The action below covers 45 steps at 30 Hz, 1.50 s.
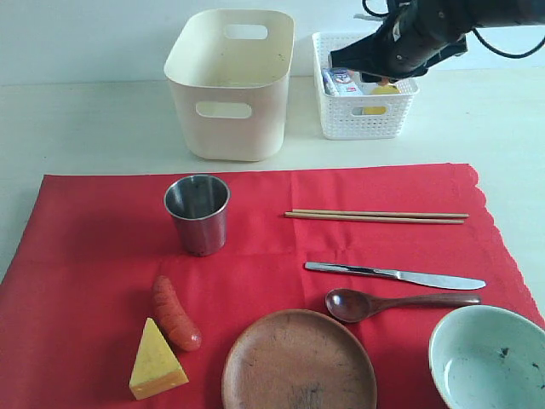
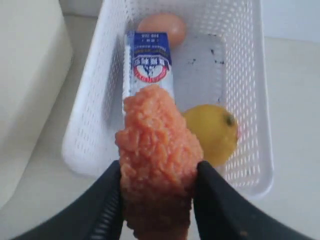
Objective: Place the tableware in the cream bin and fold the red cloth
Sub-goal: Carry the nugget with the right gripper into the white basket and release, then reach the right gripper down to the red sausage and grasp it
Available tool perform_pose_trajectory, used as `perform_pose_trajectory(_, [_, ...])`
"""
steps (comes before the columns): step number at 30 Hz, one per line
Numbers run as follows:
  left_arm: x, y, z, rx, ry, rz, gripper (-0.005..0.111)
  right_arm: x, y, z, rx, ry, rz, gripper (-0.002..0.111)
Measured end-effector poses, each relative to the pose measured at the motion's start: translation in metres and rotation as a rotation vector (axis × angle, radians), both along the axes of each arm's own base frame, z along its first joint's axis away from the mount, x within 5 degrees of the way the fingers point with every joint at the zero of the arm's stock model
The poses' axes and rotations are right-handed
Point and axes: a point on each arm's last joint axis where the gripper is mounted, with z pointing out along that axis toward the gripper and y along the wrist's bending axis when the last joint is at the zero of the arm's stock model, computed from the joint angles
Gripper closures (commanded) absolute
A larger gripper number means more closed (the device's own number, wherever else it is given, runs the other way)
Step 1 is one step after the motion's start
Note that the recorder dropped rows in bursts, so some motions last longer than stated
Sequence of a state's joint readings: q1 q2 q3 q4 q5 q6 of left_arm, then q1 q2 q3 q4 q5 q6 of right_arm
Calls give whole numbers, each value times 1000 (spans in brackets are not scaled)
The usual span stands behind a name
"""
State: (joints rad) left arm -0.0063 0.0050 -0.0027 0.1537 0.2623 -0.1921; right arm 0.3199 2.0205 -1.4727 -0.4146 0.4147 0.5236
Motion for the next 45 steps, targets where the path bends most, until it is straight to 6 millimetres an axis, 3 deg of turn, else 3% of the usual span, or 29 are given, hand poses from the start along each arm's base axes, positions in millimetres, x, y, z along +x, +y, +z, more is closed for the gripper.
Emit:
perform_pose_trajectory(2, [0,0,0,0,0,0,104,22,7,-3,12,-35,0,108])
perform_pose_trajectory(6, [0,0,0,0,0,0,104,44,14,-17,38,-45,-23,107])
perform_pose_trajectory(11, [0,0,0,2,0,0,104,50,16,-34,76,-25,-65,80])
perform_pose_trajectory(17, [0,0,0,2,0,0,104,51,16,-39,74,-15,-69,46])
perform_pose_trajectory(22, [0,0,0,4,0,0,104,51,16,-39,75,-13,-71,29])
perform_pose_trajectory(27, [0,0,0,4,0,0,104,47,14,-34,66,17,-97,30])
perform_pose_trajectory(33, [0,0,0,4,0,0,104,36,7,-4,40,46,-133,36])
perform_pose_trajectory(45, [0,0,0,4,0,0,104,-3,-3,58,-21,195,-73,99])
